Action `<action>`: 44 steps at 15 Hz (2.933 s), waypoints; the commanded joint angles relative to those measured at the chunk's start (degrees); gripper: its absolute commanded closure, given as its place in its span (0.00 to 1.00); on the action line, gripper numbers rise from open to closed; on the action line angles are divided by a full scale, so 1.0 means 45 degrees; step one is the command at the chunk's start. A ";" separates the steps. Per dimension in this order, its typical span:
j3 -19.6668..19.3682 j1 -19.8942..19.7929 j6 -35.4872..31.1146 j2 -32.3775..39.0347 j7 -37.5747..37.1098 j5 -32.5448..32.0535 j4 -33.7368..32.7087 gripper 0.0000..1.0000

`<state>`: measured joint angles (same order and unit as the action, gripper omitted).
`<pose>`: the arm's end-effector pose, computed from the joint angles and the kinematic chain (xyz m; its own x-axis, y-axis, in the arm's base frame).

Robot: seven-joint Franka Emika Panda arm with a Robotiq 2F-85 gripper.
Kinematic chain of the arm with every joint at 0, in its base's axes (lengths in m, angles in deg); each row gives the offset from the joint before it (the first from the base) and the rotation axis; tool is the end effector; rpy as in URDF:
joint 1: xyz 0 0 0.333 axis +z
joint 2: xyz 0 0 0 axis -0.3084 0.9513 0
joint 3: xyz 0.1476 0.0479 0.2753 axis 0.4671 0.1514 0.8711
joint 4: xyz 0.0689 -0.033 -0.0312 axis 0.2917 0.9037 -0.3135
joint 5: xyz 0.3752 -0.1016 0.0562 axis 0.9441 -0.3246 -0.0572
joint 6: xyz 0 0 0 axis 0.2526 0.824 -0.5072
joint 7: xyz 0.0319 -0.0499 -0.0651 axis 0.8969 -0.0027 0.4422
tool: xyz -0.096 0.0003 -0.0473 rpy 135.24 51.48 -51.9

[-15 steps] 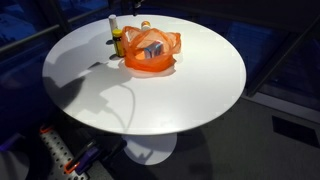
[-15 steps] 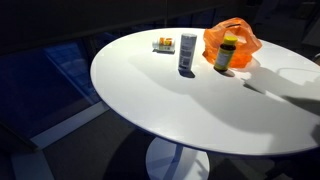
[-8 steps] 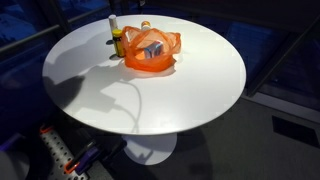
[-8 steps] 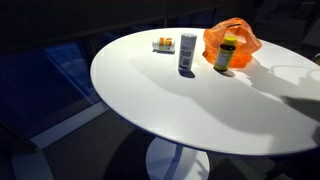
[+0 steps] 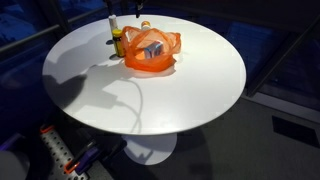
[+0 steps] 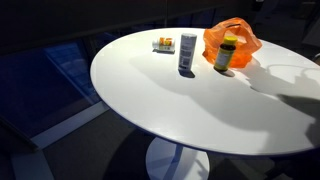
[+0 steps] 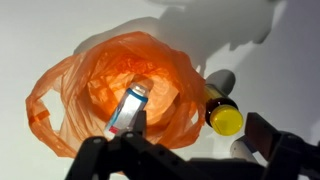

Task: Put the yellow and black container in the orange plastic bag

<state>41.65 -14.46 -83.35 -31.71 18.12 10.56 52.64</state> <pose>0.5242 0.0489 0.4188 0.8688 0.4928 -0.0477 0.4937 -0.8696 0.0084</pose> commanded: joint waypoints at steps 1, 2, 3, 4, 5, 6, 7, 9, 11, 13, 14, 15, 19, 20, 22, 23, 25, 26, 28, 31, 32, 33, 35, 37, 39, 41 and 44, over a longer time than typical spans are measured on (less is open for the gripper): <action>0.0093 0.0071 0.0330 0.0475 0.1150 0.0674 -0.0469 0.00; 0.0129 0.0094 0.0347 0.0613 0.1401 0.0786 -0.0537 0.00; 0.0181 0.0121 0.0317 0.0770 0.1663 0.0886 -0.0607 0.00; 0.0237 0.0135 0.0335 0.0906 0.1863 0.0946 -0.0682 0.00; 0.0311 0.0165 0.0349 0.1087 0.2029 0.0955 -0.0820 0.00; 0.0375 0.0187 0.0334 0.1226 0.2149 0.0925 -0.0927 0.00; 0.0452 0.0224 0.0317 0.1419 0.2240 0.0876 -0.1096 0.00; 0.0621 0.0285 0.0159 0.1805 0.2414 0.0776 -0.1385 0.00; 0.0805 0.0321 -0.0011 0.2127 0.2530 0.0629 -0.1636 0.00; 0.0958 0.0340 -0.0139 0.2399 0.2695 0.0551 -0.1870 0.00; 0.1046 0.0335 -0.0176 0.2554 0.2865 0.0622 -0.1997 0.00; 0.1115 0.0326 -0.0229 0.2664 0.3022 0.0667 -0.2080 0.00; 0.1411 0.0346 -0.0429 0.3042 0.3617 0.0785 -0.2247 0.00; 0.1475 0.0354 -0.0428 0.3111 0.3707 0.0792 -0.2275 0.00; 0.1595 0.0369 -0.0353 0.3178 0.3821 0.0794 -0.2229 0.00; 0.1631 0.0374 -0.0339 0.3157 0.3799 0.0747 -0.2145 0.00; 0.1704 0.0353 -0.0259 0.3139 0.3801 0.0788 -0.2040 0.00; 0.1694 0.0367 -0.0236 0.3089 0.3606 0.0698 -0.1961 0.00; 0.1678 0.0367 -0.0235 0.2957 0.3470 0.0640 -0.1791 0.00; 0.1620 0.0361 -0.0175 0.2812 0.3133 0.0609 -0.1557 0.00; 0.1614 0.0343 -0.0122 0.2768 0.3116 0.0655 -0.1471 0.00; 0.1596 0.0340 -0.0111 0.2723 0.3039 0.0651 -0.1376 0.00; 0.1534 0.0324 -0.0135 0.2597 0.2829 0.0615 -0.1128 0.00; 0.1464 0.0312 -0.0325 0.2408 0.2610 0.0544 -0.0823 0.00; 0.1399 0.0331 -0.0574 0.2218 0.2348 0.0441 -0.0551 0.00; 0.1338 0.0353 -0.0788 0.1994 0.2053 0.0307 -0.0301 0.00; 0.1275 0.0396 -0.1252 0.1646 0.1424 -0.0079 0.0130 0.00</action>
<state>47.76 -12.84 -86.66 -21.22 27.70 12.27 50.13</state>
